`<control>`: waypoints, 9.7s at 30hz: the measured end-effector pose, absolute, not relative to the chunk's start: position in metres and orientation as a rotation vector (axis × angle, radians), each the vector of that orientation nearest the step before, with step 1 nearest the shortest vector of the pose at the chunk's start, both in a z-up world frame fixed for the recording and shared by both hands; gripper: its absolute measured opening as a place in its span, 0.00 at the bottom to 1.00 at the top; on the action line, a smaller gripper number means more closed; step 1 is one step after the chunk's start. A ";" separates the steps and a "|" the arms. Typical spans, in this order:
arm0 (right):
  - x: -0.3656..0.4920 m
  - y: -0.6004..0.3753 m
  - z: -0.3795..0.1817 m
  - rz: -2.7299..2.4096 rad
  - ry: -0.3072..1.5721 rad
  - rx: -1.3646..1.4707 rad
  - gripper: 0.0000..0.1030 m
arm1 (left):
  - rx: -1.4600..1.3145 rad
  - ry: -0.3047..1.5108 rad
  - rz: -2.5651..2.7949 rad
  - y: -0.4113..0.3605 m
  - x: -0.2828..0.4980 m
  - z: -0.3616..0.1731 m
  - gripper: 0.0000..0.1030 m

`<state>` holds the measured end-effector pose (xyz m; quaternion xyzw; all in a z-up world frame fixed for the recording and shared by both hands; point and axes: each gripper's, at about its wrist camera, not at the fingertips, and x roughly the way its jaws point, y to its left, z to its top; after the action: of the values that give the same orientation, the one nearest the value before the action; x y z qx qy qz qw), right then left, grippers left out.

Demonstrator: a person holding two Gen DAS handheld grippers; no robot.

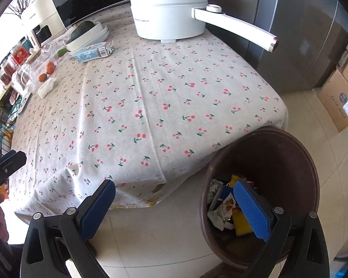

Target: Collect trash

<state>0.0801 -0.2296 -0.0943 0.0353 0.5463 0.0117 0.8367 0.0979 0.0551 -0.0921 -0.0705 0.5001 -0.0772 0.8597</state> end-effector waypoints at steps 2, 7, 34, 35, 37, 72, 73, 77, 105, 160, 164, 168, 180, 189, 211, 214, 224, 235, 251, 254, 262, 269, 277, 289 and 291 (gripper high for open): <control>0.086 -0.219 -0.096 0.037 1.162 0.072 1.00 | -0.166 1.062 -0.133 0.069 0.101 -0.094 0.99; 0.103 -0.194 -0.102 0.053 1.179 0.066 1.00 | -0.156 1.064 -0.061 0.102 0.116 -0.096 0.99; 0.280 -0.122 -0.118 0.128 1.067 0.040 1.00 | -0.086 0.900 0.073 0.188 0.293 -0.152 0.63; 0.286 -0.118 -0.116 0.139 1.054 0.029 1.00 | -0.076 0.898 0.069 0.187 0.295 -0.155 0.56; 0.299 -0.110 -0.113 0.168 1.024 0.002 1.00 | -0.073 0.905 0.054 0.187 0.298 -0.160 0.37; 0.384 -0.023 -0.121 0.494 1.046 -0.454 0.52 | -0.194 1.017 0.059 0.184 0.282 -0.153 0.14; 0.375 -0.027 -0.118 0.483 1.049 -0.445 0.52 | -0.190 1.027 0.059 0.181 0.277 -0.151 0.14; 0.336 -0.045 -0.104 0.453 1.055 -0.389 0.51 | -0.178 1.058 0.048 0.172 0.255 -0.142 0.13; 0.157 -0.139 -0.134 0.220 1.145 -0.138 0.67 | -0.199 1.096 -0.058 0.100 0.118 -0.099 0.13; -0.045 -0.403 -0.103 -0.197 1.106 0.188 0.49 | 0.074 1.115 -0.715 -0.221 0.071 -0.138 0.54; -0.045 -0.406 -0.103 -0.200 1.113 0.195 0.49 | 0.065 1.074 -0.656 -0.216 0.072 -0.134 0.80; -0.042 -0.405 -0.104 -0.201 1.119 0.193 0.49 | 0.080 1.063 -0.609 -0.206 0.073 -0.130 0.82; -0.027 -0.396 -0.108 -0.202 1.133 0.201 0.51 | 0.068 1.044 -0.498 -0.155 0.075 -0.118 0.90; -0.020 -0.383 -0.095 -0.241 1.091 0.239 0.86 | 0.048 1.018 -0.407 -0.111 0.071 -0.105 0.94; -0.044 -0.272 -0.034 -0.208 0.834 0.036 1.00 | 0.007 0.877 -0.130 -0.029 0.011 -0.063 0.99; -0.047 -0.264 -0.034 -0.200 0.817 0.020 1.00 | -0.001 0.853 -0.118 -0.030 0.004 -0.063 0.99; -0.054 -0.262 -0.035 -0.230 0.777 0.004 1.00 | -0.016 0.817 -0.098 -0.029 0.000 -0.060 0.99; -0.063 -0.266 -0.033 -0.241 0.745 -0.005 1.00 | 0.008 0.799 -0.106 -0.036 -0.006 -0.060 0.99; -0.064 -0.269 -0.030 -0.250 0.731 0.006 1.00 | 0.032 0.784 -0.115 -0.044 -0.009 -0.059 0.99; -0.064 -0.269 -0.031 -0.250 0.735 0.005 1.00 | 0.039 0.783 -0.117 -0.044 -0.010 -0.059 0.99; -0.063 -0.270 -0.033 -0.253 0.743 0.006 1.00 | 0.044 0.776 -0.120 -0.045 -0.011 -0.058 0.99; -0.063 -0.270 -0.034 -0.253 0.746 0.005 1.00 | 0.044 0.772 -0.120 -0.046 -0.011 -0.058 0.99; -0.064 -0.271 -0.035 -0.258 0.742 0.010 1.00 | 0.064 0.771 -0.130 -0.052 -0.013 -0.057 0.99; -0.065 -0.269 -0.033 -0.271 0.726 0.014 1.00 | 0.051 0.766 -0.142 -0.052 -0.014 -0.052 0.99; -0.065 -0.269 -0.034 -0.272 0.728 0.013 1.00 | 0.049 0.765 -0.148 -0.052 -0.015 -0.051 0.99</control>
<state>-0.0649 -0.2693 -0.0341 0.0065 0.3550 -0.1327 0.9254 -0.0153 -0.0520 -0.0508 0.0237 0.3727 -0.0723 0.9248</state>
